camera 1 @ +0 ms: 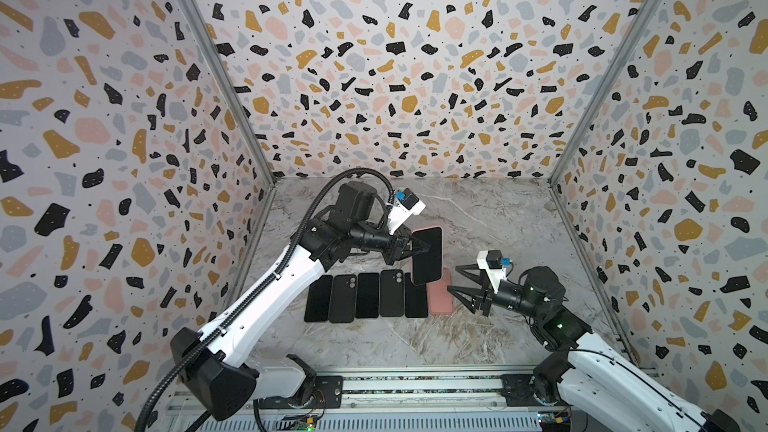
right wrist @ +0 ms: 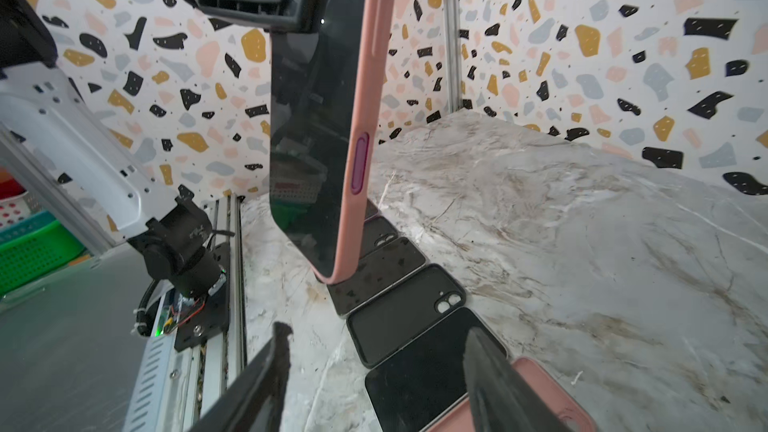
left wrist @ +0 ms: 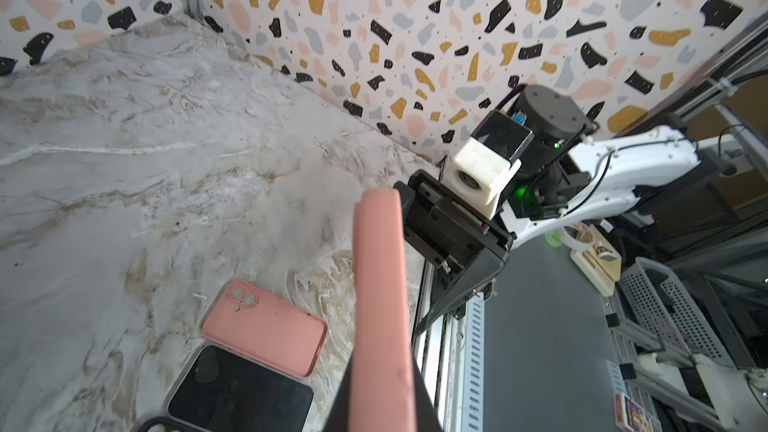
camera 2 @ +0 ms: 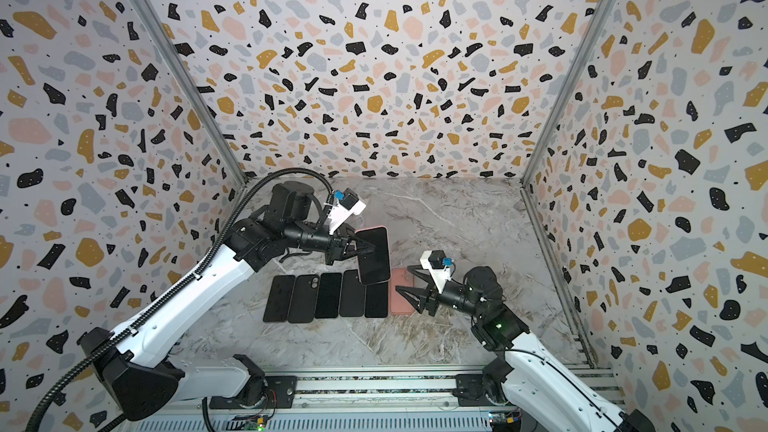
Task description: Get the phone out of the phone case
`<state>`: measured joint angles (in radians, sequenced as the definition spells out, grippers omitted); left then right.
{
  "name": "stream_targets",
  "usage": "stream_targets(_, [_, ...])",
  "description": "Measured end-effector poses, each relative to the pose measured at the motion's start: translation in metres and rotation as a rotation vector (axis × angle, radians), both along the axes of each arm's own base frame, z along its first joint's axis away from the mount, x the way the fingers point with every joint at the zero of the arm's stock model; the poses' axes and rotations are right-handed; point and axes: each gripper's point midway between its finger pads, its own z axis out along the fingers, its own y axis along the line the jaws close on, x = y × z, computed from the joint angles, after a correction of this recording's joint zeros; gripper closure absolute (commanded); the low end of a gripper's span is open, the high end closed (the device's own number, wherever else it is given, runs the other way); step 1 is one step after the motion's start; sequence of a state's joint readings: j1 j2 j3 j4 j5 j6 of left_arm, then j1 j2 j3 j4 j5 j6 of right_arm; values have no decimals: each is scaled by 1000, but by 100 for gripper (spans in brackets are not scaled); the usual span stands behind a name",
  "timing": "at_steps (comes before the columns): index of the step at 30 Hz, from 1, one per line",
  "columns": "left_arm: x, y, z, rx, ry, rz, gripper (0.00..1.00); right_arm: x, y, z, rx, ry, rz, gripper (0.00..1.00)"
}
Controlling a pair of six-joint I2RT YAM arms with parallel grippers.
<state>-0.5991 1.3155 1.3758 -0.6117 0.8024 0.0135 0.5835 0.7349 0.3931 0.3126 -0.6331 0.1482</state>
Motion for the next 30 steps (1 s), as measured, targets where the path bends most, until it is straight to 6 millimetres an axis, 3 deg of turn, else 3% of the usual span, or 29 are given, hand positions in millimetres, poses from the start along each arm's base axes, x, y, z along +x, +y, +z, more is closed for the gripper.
stream_targets(5, [-6,4,-6,27,-12,-24,100,-1,8,-10,-51,-23,61,39])
stream_targets(16, [-9,2,-5,20,-14,-43,100,-6,27,-4,-67,-69,184,40])
stream_targets(30, [-11,0,-5,7,-5,-54,100,-10,38,-2,-59,-103,275,57])
